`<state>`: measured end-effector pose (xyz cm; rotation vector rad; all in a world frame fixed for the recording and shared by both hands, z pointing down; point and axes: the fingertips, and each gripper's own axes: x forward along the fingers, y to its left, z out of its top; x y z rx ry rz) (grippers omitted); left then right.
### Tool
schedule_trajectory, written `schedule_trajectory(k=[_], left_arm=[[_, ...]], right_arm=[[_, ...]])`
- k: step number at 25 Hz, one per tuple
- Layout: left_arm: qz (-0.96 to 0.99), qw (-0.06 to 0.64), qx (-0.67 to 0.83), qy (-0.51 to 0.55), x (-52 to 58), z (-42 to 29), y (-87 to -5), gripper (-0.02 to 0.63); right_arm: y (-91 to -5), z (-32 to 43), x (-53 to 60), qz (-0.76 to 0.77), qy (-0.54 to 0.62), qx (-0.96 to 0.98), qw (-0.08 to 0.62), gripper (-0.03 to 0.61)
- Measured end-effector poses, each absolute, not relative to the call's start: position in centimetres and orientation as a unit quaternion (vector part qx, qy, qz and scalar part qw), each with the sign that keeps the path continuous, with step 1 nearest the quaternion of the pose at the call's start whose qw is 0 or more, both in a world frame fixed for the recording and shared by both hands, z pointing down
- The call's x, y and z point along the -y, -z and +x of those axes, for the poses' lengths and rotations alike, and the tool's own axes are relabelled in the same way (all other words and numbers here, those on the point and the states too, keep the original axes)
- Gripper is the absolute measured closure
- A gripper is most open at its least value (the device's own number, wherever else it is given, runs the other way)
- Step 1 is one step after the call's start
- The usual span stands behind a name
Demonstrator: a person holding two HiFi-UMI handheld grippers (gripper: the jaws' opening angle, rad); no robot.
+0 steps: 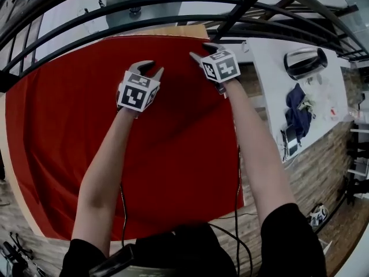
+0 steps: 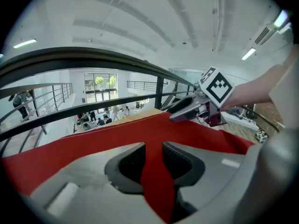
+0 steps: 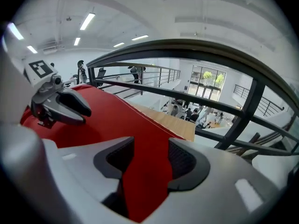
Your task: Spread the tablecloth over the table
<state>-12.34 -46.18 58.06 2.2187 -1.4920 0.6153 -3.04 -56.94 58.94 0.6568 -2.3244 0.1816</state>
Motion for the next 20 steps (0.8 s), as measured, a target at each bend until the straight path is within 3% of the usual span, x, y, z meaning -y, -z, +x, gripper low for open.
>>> schedule_trajectory(k=[2,3,9,14,17,20], left_arm=[[0.774,0.205,0.547,-0.246,47.4,-13.4,-59.3,0.514],[0.764,0.208,0.551,-0.263,47.7,-13.8,-59.9,0.597],[0.736,0.215,0.559,-0.316,51.2,-15.2,-61.4,0.609],[0.728,0.195,0.575,-0.317,54.7,-18.3,-61.2,0.609],[0.73,0.172,0.584,-0.311,54.0,-19.5,-59.6,0.594],[0.74,0.178,0.581,-0.289,49.5,-18.7,-57.9,0.595]], right_arm=[[-60.5,-2.7,57.3,0.245,-0.095,0.892,0.369,0.382],[-61.0,-2.7,57.3,0.237,-0.111,0.891,0.371,0.431],[-61.1,-5.6,60.4,0.213,-0.092,0.896,0.377,0.549],[-60.9,-9.0,65.4,0.203,-0.066,0.903,0.374,0.515],[-59.0,-9.1,65.4,0.194,-0.045,0.918,0.344,0.425],[-57.0,-6.5,61.2,0.195,-0.065,0.931,0.3,0.43]])
